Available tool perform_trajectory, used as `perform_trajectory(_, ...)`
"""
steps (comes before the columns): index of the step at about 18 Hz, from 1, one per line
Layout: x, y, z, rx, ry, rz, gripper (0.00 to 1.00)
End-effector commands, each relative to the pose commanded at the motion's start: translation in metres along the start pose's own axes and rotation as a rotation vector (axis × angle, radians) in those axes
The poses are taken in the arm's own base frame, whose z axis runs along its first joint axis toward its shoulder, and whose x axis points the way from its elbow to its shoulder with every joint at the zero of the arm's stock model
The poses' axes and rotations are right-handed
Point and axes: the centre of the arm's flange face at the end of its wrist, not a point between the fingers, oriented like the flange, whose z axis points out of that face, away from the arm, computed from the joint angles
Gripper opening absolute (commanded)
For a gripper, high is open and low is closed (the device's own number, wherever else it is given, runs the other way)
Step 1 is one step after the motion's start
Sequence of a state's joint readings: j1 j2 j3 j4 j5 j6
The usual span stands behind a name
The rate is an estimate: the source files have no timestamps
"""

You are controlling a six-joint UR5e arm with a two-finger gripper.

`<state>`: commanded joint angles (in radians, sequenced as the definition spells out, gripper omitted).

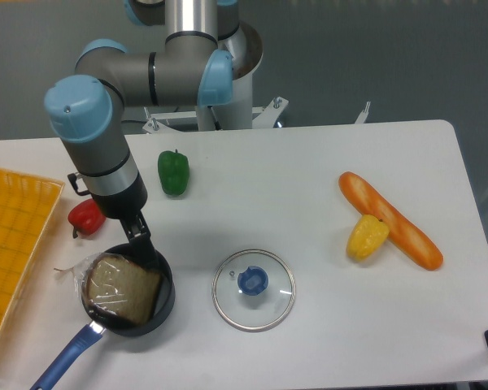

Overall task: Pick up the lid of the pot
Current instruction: 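Lift the gripper up from above the black pan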

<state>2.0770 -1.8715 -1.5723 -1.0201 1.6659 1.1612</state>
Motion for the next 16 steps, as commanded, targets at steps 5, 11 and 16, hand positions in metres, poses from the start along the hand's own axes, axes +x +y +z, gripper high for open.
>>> perform_trajectory(5,-0.001,-0.002,-0.002,0.05,0.019,-0.014,1.0)
perform_trajectory(11,0.003,0.0,0.01,0.08,0.058,-0.025,1.0)
perform_trajectory(16,0.001,0.009,0.015,0.073,0.065,-0.038,1.0)
